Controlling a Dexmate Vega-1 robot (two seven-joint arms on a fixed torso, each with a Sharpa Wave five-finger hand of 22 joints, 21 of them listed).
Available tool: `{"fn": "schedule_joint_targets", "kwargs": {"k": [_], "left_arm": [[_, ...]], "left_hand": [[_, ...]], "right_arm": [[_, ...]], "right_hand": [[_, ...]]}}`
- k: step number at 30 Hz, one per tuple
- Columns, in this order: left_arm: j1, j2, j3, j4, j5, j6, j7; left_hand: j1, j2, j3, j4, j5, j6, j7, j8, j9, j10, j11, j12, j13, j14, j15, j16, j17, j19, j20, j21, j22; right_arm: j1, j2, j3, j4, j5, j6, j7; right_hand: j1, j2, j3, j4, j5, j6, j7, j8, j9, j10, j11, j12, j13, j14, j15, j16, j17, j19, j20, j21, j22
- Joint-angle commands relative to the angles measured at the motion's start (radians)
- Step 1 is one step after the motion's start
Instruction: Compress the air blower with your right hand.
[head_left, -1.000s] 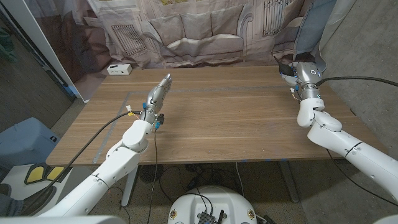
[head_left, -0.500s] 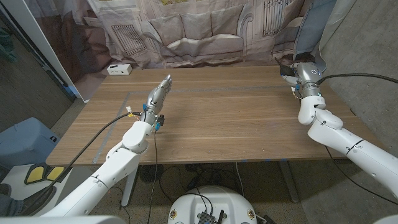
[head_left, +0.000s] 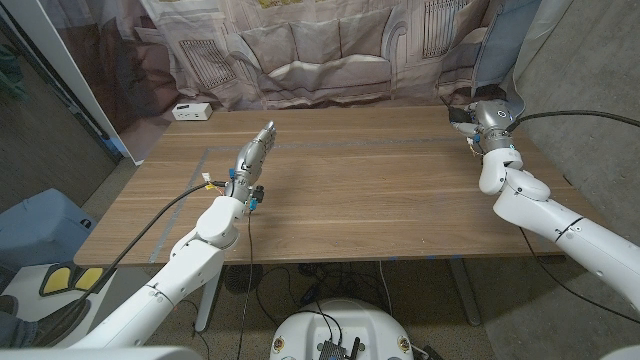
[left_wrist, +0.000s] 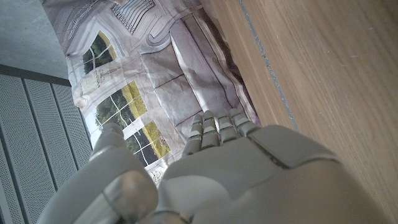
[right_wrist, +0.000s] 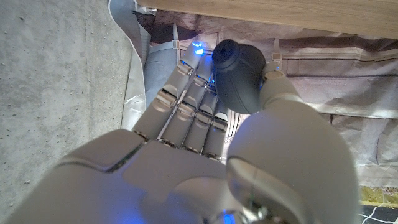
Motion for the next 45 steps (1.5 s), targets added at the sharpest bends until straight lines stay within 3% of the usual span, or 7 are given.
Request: {"fn": "schedule_joint_targets", "kwargs": {"k": [1, 13, 45], "left_arm": [[0.006, 0.006, -0.006, -0.011, 0.004, -0.003, 0.001], [0.015, 0.012, -0.015, -0.026, 0.009, -0.006, 0.005], [0.025, -0.005, -0.012, -0.029, 0.016, 0.002, 0.028]], "left_hand": [[0.001, 0.008, 0.006, -0.001, 0.0, 0.008, -0.003, -0.003, 0.003, 0.004, -0.001, -0.003, 0.005, 0.007, 0.008, -0.001, 0.005, 0.0, 0.004, 0.002, 0.005], [0.0, 0.008, 0.007, -0.001, 0.0, 0.009, -0.003, -0.003, 0.003, 0.004, -0.002, -0.003, 0.005, 0.007, 0.007, -0.001, 0.005, 0.001, 0.004, 0.002, 0.005], [0.0, 0.008, 0.009, -0.002, 0.0, 0.009, -0.003, -0.003, 0.003, 0.005, -0.001, -0.003, 0.005, 0.008, 0.007, -0.001, 0.005, 0.001, 0.005, 0.003, 0.005]], "right_arm": [[0.036, -0.004, -0.032, 0.011, 0.0, -0.034, 0.054], [0.087, 0.0, -0.074, 0.034, -0.006, -0.084, 0.125], [0.188, 0.031, -0.16, 0.164, 0.011, -0.097, 0.222]], "right_hand": [[0.004, 0.009, 0.002, -0.006, 0.005, -0.005, -0.002, 0.001, 0.001, -0.008, -0.004, -0.001, 0.003, -0.009, -0.032, -0.001, 0.006, -0.005, -0.001, -0.001, -0.001], [0.005, 0.01, -0.002, -0.01, 0.004, -0.026, -0.003, -0.003, 0.001, -0.033, 0.002, -0.007, 0.004, -0.04, -0.024, -0.013, 0.009, -0.026, 0.003, -0.011, -0.001], [0.003, 0.01, -0.011, -0.013, 0.005, -0.049, -0.005, -0.004, 0.002, -0.056, 0.001, -0.008, 0.004, -0.067, -0.013, -0.021, 0.015, -0.045, 0.012, -0.022, -0.001]]}}
